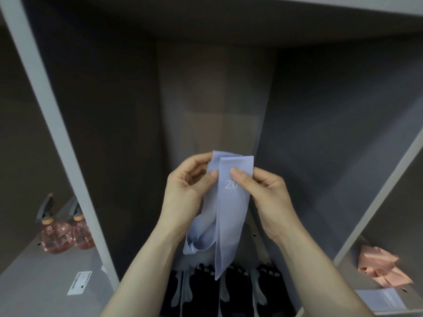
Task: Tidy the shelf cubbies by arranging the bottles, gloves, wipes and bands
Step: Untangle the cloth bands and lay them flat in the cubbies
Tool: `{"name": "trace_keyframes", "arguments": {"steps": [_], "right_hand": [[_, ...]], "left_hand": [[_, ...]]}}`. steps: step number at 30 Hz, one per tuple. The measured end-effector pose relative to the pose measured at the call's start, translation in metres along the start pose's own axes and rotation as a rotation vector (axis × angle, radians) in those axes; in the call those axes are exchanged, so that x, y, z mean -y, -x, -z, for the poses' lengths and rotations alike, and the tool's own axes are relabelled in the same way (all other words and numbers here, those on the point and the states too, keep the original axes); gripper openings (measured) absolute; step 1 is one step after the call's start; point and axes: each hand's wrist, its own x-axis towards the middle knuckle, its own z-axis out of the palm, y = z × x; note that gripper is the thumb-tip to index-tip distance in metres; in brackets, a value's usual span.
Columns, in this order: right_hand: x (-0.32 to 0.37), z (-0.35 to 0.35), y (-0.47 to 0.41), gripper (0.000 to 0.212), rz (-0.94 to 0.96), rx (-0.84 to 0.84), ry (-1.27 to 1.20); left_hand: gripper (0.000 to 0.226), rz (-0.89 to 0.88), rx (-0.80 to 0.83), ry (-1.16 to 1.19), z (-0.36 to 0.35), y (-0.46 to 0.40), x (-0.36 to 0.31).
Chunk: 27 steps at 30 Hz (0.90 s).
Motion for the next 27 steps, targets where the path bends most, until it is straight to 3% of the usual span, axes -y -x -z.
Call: {"name": "trace_keyframes", "arguments": {"steps": [7,9,13,21,27], "right_hand": [[0.001,0.003,-0.001,0.01,-0.064,-0.215,-0.102],[0.003,0.003,0.0,0.008,-0.051,-0.24,-0.07],[0.005,-0.006,0.004,0.01,-0.059,-0.188,-0.043],[0.005,0.0,0.011,0.023,-0.094,-0.036,0.068],[0.01,0.005,0.016,0.03,-0.097,0.078,-0.008]], "left_hand": [[0.025,-0.025,-0.201,0.089,0.004,-0.001,-0.003],[0.029,0.007,-0.166,0.112,0.005,0.0,-0.006],[0.021,0.04,-0.047,0.009,-0.012,0.004,-0.007],[0.019,-0.006,-0.113,-0.112,-0.023,0.011,-0.003],[0.018,0.013,-0.131,-0.116,-0.027,0.012,-0.003]]}}
